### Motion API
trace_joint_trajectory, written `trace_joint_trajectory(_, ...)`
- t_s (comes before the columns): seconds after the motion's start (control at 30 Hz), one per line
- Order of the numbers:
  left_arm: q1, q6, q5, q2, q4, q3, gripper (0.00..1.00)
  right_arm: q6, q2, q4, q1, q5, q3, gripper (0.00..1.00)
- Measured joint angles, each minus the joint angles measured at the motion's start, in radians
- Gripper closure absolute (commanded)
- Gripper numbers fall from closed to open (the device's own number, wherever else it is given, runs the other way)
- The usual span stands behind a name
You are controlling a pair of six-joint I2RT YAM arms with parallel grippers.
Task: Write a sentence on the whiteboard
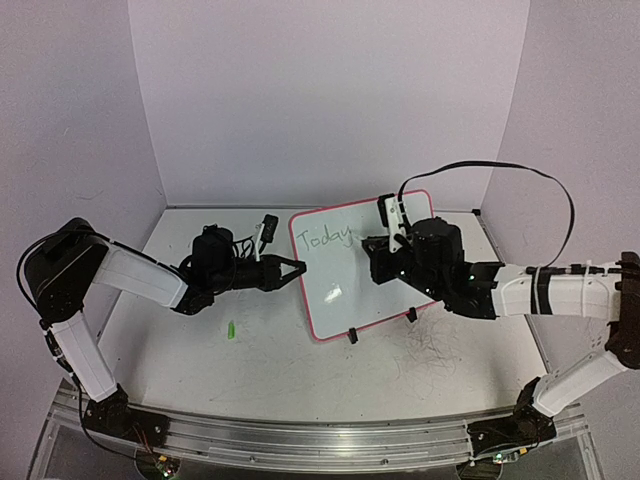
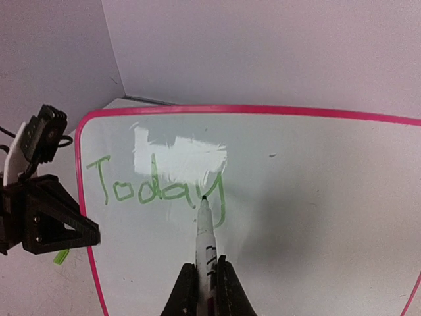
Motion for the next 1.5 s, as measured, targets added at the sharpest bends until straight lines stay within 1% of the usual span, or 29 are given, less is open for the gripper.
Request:
trace_joint_trajectory(0.13, 0.000, 0.000, 0.000, 0.000, 0.000, 0.000, 1.00, -0.010, -0.024, 0.017, -0.020, 0.000, 0.000, 1.00)
trace_joint_trajectory(0.43, 0.000, 0.000, 0.000, -0.001, 0.000, 0.000, 1.00, -0.042, 0.046, 0.016, -0.022, 0.000, 0.032, 1.00)
trace_joint_trajectory(0.83, 0.000, 0.001, 0.001, -0.001, 0.000, 0.000, 1.00, -0.056, 0.082, 0.026, -0.023, 0.016, 0.079, 1.00)
trace_joint_trajectory(1.5, 0.000, -0.001, -0.005, -0.001, -0.007, 0.000, 1.00, -0.056, 0.120, 0.035, -0.028, 0.032, 0.081, 1.00)
